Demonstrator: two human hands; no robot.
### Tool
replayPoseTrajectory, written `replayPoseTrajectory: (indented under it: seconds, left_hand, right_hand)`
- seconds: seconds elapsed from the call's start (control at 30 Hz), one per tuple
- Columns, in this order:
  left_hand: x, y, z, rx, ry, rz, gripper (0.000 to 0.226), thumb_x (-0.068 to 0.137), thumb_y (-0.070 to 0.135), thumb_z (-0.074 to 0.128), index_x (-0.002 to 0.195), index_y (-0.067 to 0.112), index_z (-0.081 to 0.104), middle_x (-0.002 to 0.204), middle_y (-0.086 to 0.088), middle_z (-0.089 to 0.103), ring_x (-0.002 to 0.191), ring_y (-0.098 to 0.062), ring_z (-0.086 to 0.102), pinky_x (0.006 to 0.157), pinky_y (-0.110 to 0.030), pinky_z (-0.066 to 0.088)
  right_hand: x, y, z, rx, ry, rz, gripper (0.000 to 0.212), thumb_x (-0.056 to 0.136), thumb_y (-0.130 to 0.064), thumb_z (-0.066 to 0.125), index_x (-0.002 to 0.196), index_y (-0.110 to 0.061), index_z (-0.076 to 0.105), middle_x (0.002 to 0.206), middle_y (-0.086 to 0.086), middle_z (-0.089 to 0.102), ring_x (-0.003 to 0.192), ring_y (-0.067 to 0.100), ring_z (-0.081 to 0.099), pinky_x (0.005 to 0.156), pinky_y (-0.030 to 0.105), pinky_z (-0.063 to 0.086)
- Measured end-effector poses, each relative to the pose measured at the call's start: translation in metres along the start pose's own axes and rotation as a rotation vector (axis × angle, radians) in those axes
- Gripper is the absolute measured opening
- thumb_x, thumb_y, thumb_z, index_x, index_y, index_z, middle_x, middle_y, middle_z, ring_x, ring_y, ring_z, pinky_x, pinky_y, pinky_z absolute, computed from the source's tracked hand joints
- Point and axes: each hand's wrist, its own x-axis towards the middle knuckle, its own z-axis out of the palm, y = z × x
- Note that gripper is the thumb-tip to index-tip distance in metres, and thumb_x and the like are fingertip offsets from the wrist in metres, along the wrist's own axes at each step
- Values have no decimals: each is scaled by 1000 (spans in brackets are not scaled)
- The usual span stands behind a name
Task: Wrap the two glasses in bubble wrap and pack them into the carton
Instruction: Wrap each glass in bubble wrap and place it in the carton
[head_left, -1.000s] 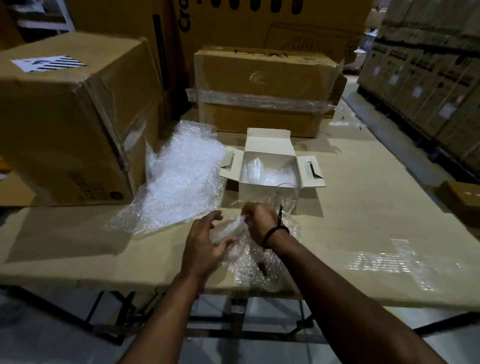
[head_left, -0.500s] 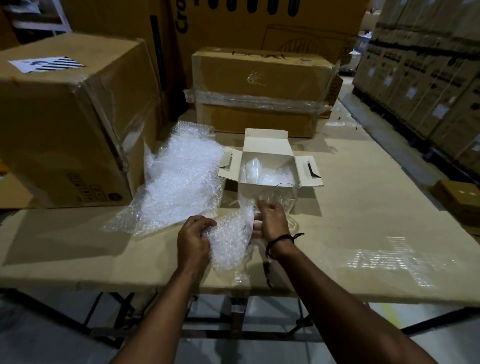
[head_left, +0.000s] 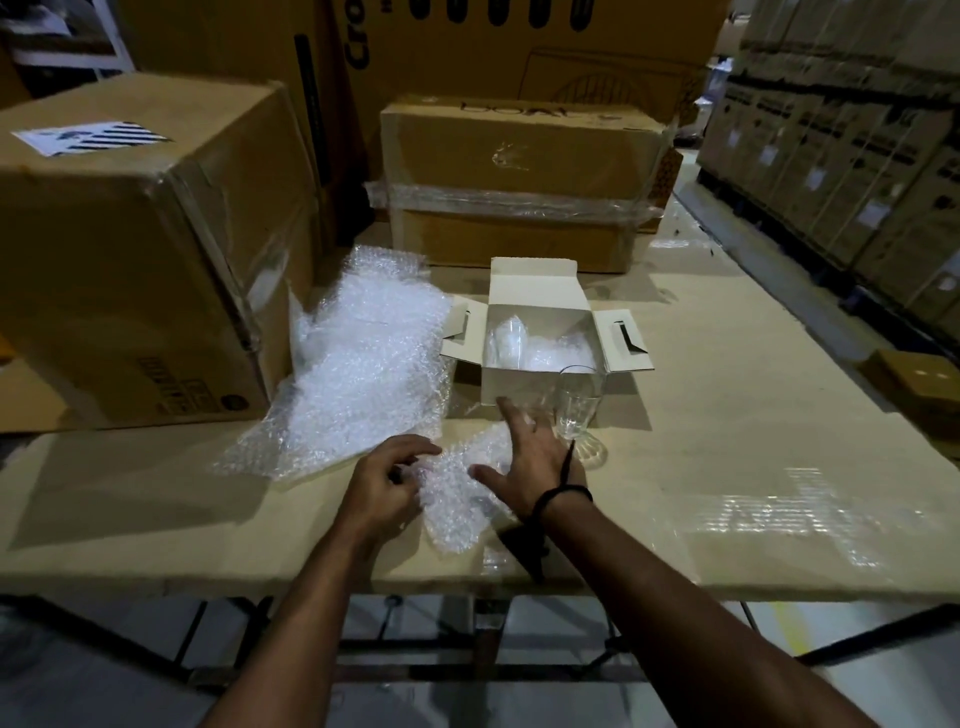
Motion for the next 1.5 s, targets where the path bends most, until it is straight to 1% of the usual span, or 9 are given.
replayPoseTrajectory:
  seconds: [0.13,0.43,0.6,0.77,0.93,1.0,1.2,1.37,1.5]
  left_hand:
    - [3,1,-3,98,-1,-6,48,80,-17,57,76,28,74,102,3,69,100,-11,62,85,-11,43]
    - [6,1,-14,45,-90,-59,45,69,43,49,96,19,77,102,0,72,98,-16,66,88,-28,50]
    - [5,-2,-1,717,-54,-90,67,71,74,56,124,34,61,120,9,59,117,-20,44,94,-37,27]
    - [7,8,1,575,47,-54,14,79,35,74,87,28,66,88,10,63,102,-23,53,80,-33,22]
    - [11,6,-6,322,116,221,36,58,-3,50,73,29,55,70,12,61,75,-17,56,75,-45,43]
    - [14,4,-9,278,128,324,34,54,-4,48,73,22,58,73,6,66,75,-15,55,69,-46,47]
    - [13,-9,-17,177,23,374,17,66,23,52,74,21,67,95,11,69,95,-12,62,83,-40,47]
    - [9,-19,-9,261,-55,177,37,80,52,58,61,23,71,80,21,67,89,-1,58,86,-49,47]
    - [7,-11,-8,520,-65,145,37,63,60,63,86,31,65,96,18,59,97,-11,52,84,-34,31]
  right_hand:
    - [18,-2,-1,137,-23,80,38,91,-13,53,128,-22,55,130,12,53,119,31,50,96,32,39]
    - [-2,17,8,-69,146,116,32,89,-37,59,119,-24,60,128,8,42,108,24,53,89,29,43]
    - [-5,14,15,-395,183,-154,23,86,-37,57,104,-27,67,124,2,53,110,29,45,88,40,38]
    - [-1,12,7,-374,104,-142,29,90,-34,50,116,-31,62,133,-5,48,120,25,36,93,38,30]
    - [16,-4,-7,-314,151,-281,84,76,-7,67,145,-29,25,155,2,23,141,30,21,113,46,20]
    - [27,-9,-5,-373,159,-366,77,74,-3,68,140,-27,36,154,5,29,142,31,22,115,50,14]
    - [35,3,6,-250,102,-551,24,57,-5,72,75,-20,67,76,0,68,77,26,65,74,33,47]
    - [27,16,3,-318,-340,-515,60,82,-38,43,138,-16,48,149,0,40,137,21,34,110,36,25]
    - [26,15,5,-312,-447,-422,54,100,-45,26,147,-18,33,158,-1,21,145,19,16,116,39,12]
